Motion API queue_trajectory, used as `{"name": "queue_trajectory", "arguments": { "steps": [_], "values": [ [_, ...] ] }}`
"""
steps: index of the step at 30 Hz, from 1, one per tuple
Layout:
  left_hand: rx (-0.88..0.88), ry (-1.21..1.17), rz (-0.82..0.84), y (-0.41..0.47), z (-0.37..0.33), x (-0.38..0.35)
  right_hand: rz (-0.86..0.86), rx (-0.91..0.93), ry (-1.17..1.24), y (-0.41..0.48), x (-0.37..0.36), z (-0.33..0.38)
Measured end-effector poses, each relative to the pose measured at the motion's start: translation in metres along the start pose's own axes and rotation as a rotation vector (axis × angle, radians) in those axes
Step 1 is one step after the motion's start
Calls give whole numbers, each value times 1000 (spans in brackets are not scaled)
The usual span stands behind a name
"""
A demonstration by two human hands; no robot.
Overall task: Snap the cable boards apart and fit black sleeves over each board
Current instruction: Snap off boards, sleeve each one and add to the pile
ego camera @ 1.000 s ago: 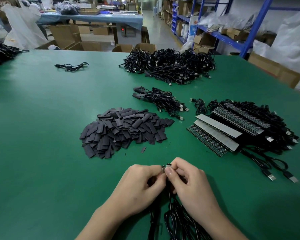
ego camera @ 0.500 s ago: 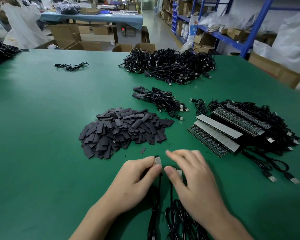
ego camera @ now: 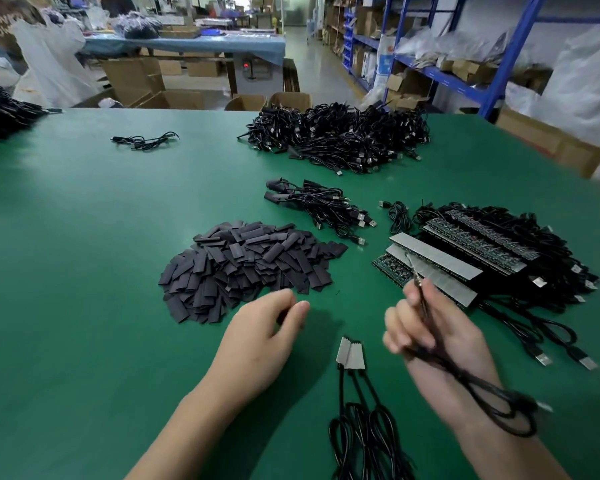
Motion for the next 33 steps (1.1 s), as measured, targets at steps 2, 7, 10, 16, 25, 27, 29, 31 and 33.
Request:
{"name": "queue_trajectory", "arguments": {
  "steps": [2,7,10,16,25,27,29,31,33],
  "values": [
    [-44,124,32,14,-5,1,-81,-8,-188,2,14,7],
    [-127,504,85,61,-14,-16,-63,-96,-566,3,21,-6],
    [-93,651,132,83,-8,-30,-26,-138,-691,4,20,-17],
    [-88,682,78,96,-3,-36,-7,-74,-930,9,17,-20],
    [-77,34,-13,66,-15,-15,5,-27,-869,8,12,-18],
    [-86,-116,13,47,-20,-12,17,-67,-767,7,12,-20],
    [-103,-199,40,27,-24,-10,69,-114,-709,6,11,-25],
    [-126,-236,59,11,-26,-9,134,-158,-675,4,8,-30],
    [-154,-236,63,1,-27,-8,181,-186,-643,2,5,-33]
  ]
}}
Point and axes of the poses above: each hand's wrist, its own y-axis towards the middle knuckle, its own x-axis out of the back of the hand, z = x × y, the point moved 6 cm from there along y, towards the middle knuckle, and after that the axes turned 2 degrees about z, right-handed, at the moved point
